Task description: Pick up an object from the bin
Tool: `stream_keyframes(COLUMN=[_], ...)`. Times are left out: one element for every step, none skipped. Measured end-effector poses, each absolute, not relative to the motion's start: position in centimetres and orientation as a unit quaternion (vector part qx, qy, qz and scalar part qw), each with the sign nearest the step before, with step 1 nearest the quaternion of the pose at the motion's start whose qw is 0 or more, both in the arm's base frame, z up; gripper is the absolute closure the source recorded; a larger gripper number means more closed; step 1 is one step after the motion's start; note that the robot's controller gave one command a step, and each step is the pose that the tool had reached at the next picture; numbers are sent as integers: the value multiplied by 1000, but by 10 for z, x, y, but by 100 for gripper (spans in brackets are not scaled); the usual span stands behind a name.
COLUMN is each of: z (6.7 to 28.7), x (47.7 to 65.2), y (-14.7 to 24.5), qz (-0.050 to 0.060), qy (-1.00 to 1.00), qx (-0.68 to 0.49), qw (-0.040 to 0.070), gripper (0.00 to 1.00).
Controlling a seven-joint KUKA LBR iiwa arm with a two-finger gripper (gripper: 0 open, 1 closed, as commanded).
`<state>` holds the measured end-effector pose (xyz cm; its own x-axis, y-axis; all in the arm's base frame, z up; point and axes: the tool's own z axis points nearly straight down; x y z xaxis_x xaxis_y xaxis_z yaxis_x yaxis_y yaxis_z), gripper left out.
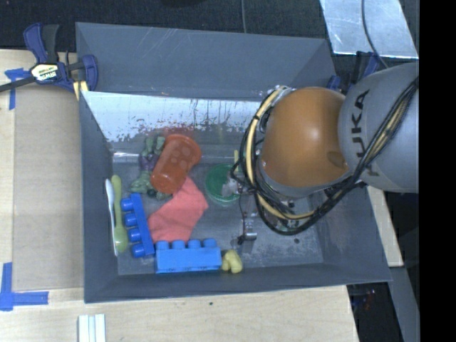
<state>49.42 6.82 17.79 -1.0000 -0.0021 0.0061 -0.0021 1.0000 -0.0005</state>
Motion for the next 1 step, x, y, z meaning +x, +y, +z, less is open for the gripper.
stream_keyframes(z=[182], x=[496], y=[68], qz=[0], qy=[-1000], qx=[0], qw=[-1], gripper=[0])
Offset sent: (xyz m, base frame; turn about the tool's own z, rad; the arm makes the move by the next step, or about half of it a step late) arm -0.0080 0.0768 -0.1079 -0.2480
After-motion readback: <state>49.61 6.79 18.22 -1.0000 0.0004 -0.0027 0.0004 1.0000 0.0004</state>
